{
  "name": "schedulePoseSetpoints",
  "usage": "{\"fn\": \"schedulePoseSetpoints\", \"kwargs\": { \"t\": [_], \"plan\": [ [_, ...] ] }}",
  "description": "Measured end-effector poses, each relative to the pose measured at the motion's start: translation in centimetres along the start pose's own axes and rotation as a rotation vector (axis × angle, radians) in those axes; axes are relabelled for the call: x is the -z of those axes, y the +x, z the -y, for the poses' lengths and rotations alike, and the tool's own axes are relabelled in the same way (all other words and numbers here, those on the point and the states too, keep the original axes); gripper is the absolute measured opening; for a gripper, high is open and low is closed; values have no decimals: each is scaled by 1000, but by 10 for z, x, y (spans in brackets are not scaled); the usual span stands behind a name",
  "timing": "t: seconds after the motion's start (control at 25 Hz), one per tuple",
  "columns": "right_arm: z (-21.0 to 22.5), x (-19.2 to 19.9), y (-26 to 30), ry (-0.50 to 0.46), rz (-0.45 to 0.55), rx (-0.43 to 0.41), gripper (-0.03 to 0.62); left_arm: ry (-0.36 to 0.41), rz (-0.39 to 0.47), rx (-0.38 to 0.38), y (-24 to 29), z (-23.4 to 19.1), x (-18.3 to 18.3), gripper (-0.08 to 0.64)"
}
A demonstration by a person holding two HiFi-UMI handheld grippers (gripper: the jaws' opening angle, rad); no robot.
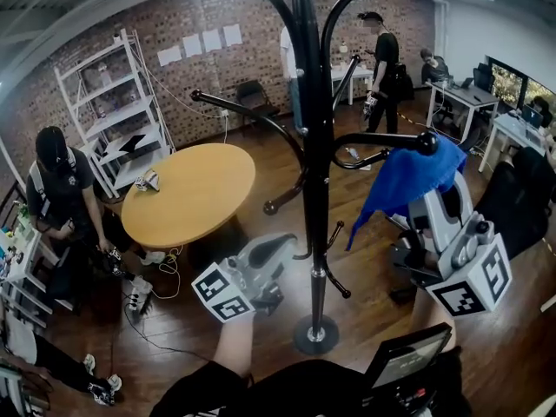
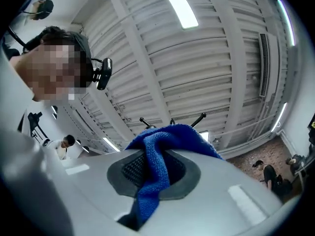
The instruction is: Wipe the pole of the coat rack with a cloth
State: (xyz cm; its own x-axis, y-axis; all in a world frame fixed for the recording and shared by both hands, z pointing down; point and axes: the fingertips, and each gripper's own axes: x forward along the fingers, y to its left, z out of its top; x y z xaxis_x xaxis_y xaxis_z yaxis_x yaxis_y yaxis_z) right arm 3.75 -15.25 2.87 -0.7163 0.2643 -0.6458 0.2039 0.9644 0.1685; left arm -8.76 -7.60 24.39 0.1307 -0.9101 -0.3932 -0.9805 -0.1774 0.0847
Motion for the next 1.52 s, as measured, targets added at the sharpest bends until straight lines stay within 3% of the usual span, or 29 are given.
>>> {"fn": "schedulePoseSetpoints", "kwargs": {
  "t": [0.12, 0.32, 0.56, 0.72, 0.8, 0.88, 0.96, 1.08, 1.24, 1.52],
  "plan": [
    [16, 34, 10, 5, -56, 46, 23, -3, -1, 0, 0, 0, 3, 0],
    [37, 139, 32, 52, -275, 93, 21, -18, -2, -4, -4, -6, 6, 0],
    [35, 242, -22, 132, -498, 111, 20, -34, -19, -3, 3, -11, 14, 0],
    [15, 329, -94, 240, -766, 71, 20, -48, -34, 11, 9, -16, 22, 0],
    [-2, 367, -131, 247, -939, 28, 20, -56, -44, 15, 11, -19, 28, 0],
    [-23, 398, -166, 259, -1128, -29, 21, -66, -48, 19, 15, -21, 31, 0],
    [-34, 413, -196, 291, -1243, -43, 21, -75, -48, 27, 17, -20, 33, 0],
    [-35, 392, -219, 387, -1265, -1, 21, -80, -50, 34, 18, -19, 35, 0],
    [-39, 350, -214, 505, -1164, -36, 21, -85, -40, 24, 17, -24, 38, 0],
    [-40, 412, -182, 392, -1179, -11, 21, -78, -26, 6, 5, -22, 34, 0]
  ]
}}
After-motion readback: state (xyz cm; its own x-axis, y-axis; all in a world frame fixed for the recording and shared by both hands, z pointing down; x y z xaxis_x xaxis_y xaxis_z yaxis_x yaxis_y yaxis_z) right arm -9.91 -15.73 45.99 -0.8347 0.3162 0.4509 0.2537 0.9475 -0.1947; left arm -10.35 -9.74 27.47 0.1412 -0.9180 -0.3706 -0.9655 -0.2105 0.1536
